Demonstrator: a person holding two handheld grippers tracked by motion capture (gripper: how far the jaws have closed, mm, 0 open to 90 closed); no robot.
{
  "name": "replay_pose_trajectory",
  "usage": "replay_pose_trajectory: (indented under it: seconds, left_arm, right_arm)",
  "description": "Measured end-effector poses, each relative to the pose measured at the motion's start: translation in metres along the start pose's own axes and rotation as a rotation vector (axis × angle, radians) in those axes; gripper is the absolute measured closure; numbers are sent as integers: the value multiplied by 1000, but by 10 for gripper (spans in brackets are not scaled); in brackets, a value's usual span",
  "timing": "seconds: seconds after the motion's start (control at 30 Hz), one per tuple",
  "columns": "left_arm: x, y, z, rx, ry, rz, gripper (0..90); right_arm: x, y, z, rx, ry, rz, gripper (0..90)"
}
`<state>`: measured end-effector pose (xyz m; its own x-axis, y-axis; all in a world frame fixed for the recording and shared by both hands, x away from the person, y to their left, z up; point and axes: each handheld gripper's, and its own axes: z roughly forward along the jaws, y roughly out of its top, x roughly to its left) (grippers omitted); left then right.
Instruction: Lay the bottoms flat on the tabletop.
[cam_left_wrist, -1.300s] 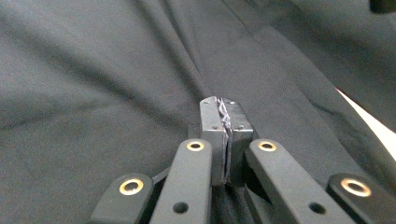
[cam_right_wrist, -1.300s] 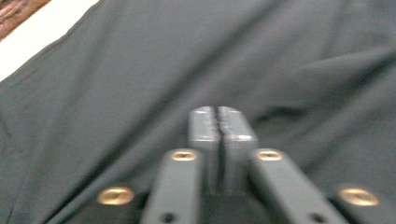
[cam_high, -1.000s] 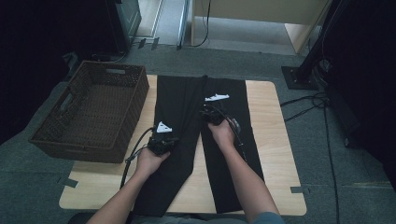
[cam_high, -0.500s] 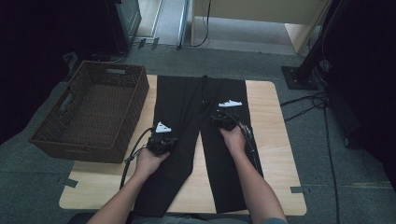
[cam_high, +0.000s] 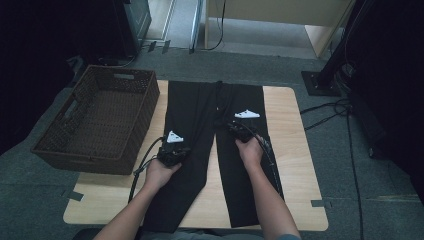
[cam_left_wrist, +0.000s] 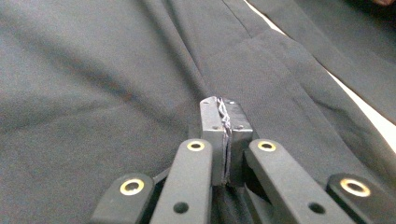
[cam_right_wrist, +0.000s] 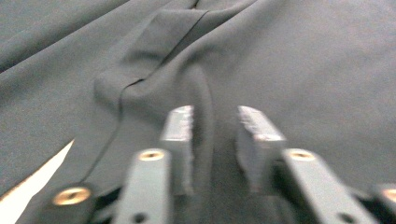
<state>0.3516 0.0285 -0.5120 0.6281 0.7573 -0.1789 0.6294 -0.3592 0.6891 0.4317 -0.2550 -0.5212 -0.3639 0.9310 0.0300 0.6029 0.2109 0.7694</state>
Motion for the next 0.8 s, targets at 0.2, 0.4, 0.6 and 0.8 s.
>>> replay_pose_trajectory:
  seconds: [0.2, 0.4, 0.6, 0.8]
  left_arm:
    - [0, 1, 0, 3, -2, 26, 900]
    - [-1, -1, -3, 11, -13, 8, 899]
    - [1, 1, -5, 0, -40, -11, 769]
    - [3, 21, -7, -18, -30, -7, 562]
  right_arm:
    - [-2, -4, -6, 10, 28, 58, 900]
    - [0, -10, -26, 93, 96, 80, 900]
    - [7, -37, -66, 78, 171, 27, 900]
    - [12, -52, -82, 78, 190, 0, 900]
